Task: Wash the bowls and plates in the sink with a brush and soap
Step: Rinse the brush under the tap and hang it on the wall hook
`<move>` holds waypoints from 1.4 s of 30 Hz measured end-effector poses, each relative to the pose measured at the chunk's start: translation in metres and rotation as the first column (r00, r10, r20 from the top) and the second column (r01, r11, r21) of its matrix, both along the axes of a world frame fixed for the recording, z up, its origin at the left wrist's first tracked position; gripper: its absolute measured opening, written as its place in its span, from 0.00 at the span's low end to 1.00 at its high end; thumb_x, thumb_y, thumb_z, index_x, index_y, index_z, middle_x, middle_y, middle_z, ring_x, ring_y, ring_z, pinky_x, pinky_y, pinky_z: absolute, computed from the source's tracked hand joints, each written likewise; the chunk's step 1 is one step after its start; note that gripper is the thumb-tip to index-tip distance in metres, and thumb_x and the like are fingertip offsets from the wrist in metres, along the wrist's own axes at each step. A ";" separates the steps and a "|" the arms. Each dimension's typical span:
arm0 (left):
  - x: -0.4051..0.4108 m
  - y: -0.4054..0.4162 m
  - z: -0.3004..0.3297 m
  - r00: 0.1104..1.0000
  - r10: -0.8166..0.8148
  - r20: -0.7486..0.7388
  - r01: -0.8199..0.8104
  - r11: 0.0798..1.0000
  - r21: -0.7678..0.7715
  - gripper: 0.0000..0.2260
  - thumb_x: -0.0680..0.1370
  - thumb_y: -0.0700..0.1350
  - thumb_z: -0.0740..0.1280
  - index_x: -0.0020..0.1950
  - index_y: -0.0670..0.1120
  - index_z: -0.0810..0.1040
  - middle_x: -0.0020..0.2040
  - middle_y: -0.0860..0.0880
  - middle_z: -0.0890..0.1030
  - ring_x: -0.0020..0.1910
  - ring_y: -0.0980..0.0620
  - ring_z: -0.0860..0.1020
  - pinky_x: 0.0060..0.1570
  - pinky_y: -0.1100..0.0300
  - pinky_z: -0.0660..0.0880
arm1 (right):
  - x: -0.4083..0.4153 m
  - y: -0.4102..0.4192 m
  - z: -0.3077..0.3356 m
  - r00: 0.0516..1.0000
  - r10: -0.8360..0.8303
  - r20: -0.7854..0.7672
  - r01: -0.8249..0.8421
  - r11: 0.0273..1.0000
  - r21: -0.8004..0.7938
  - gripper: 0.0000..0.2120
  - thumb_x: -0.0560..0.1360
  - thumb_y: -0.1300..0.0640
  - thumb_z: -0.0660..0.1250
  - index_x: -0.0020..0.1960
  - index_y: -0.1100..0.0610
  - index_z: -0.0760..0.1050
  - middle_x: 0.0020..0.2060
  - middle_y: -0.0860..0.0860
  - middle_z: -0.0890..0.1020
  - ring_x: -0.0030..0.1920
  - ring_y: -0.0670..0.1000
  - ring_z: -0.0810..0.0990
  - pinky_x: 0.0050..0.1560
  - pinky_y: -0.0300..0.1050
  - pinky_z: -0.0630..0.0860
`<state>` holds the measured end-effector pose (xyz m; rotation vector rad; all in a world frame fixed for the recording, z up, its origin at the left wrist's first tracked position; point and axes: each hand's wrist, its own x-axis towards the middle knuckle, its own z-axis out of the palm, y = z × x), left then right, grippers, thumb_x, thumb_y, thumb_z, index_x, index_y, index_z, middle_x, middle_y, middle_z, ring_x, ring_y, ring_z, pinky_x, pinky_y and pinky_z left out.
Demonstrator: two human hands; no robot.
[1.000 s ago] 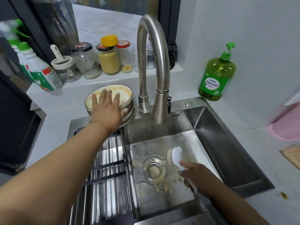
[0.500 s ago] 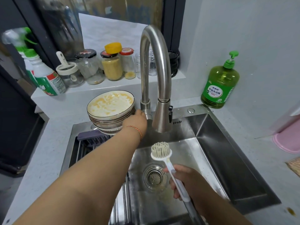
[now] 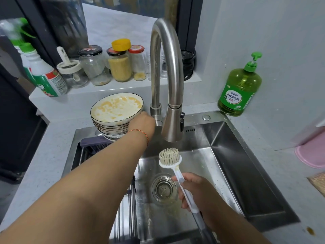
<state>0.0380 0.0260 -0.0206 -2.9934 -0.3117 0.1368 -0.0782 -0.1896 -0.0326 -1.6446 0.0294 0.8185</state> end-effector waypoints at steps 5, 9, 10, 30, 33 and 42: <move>-0.003 -0.004 0.001 1.000 0.012 0.026 -0.012 1.000 -0.011 0.16 0.79 0.33 0.57 0.65 0.37 0.74 0.61 0.38 0.73 0.61 0.38 0.75 0.55 0.47 0.74 | 0.003 -0.001 0.001 1.000 0.006 0.008 -0.006 1.000 -0.021 0.12 0.80 0.64 0.56 0.51 0.57 0.78 0.27 0.53 0.76 0.25 0.51 0.73 0.26 0.39 0.70; -0.010 -0.009 -0.003 0.999 0.013 0.035 -0.012 0.999 -0.052 0.16 0.78 0.32 0.57 0.64 0.36 0.74 0.60 0.38 0.73 0.59 0.38 0.76 0.52 0.48 0.75 | 0.003 -0.002 0.002 1.000 -0.008 0.008 0.008 1.000 -0.015 0.12 0.79 0.64 0.56 0.50 0.57 0.79 0.27 0.53 0.76 0.25 0.52 0.73 0.26 0.39 0.70; -0.011 -0.010 -0.004 0.999 0.014 0.038 -0.011 0.998 -0.060 0.15 0.78 0.32 0.57 0.64 0.36 0.74 0.60 0.38 0.73 0.59 0.38 0.76 0.52 0.48 0.75 | 0.003 -0.002 0.002 1.000 -0.010 0.010 0.010 1.000 -0.012 0.12 0.79 0.63 0.57 0.50 0.57 0.79 0.27 0.53 0.76 0.26 0.52 0.73 0.27 0.40 0.70; -0.071 -0.040 -0.073 0.626 0.759 -0.181 -0.386 0.100 -0.917 0.08 0.79 0.43 0.58 0.47 0.42 0.75 0.49 0.41 0.79 0.46 0.41 0.78 0.51 0.52 0.76 | 0.015 0.014 -0.020 0.945 0.198 0.261 -0.085 0.918 -0.388 0.08 0.78 0.58 0.59 0.46 0.57 0.76 0.34 0.52 0.78 0.32 0.51 0.76 0.42 0.51 0.78; -0.076 -0.057 -0.078 0.541 0.589 -0.601 -0.263 -0.560 -0.786 0.14 0.83 0.42 0.57 0.39 0.42 0.73 0.34 0.44 0.76 0.30 0.47 0.74 0.32 0.56 0.78 | 0.017 0.017 -0.021 0.899 0.237 0.369 -0.041 0.883 -0.468 0.09 0.78 0.57 0.58 0.51 0.54 0.77 0.38 0.50 0.79 0.41 0.53 0.78 0.44 0.47 0.76; -0.065 -0.081 -0.076 0.672 0.279 -0.686 -0.024 -0.917 -0.397 0.14 0.82 0.46 0.58 0.50 0.38 0.79 0.42 0.41 0.79 0.37 0.46 0.76 0.39 0.55 0.74 | 0.021 0.003 -0.015 0.898 0.126 0.422 0.069 0.906 -0.417 0.09 0.76 0.59 0.59 0.48 0.53 0.78 0.35 0.49 0.79 0.39 0.52 0.79 0.42 0.49 0.78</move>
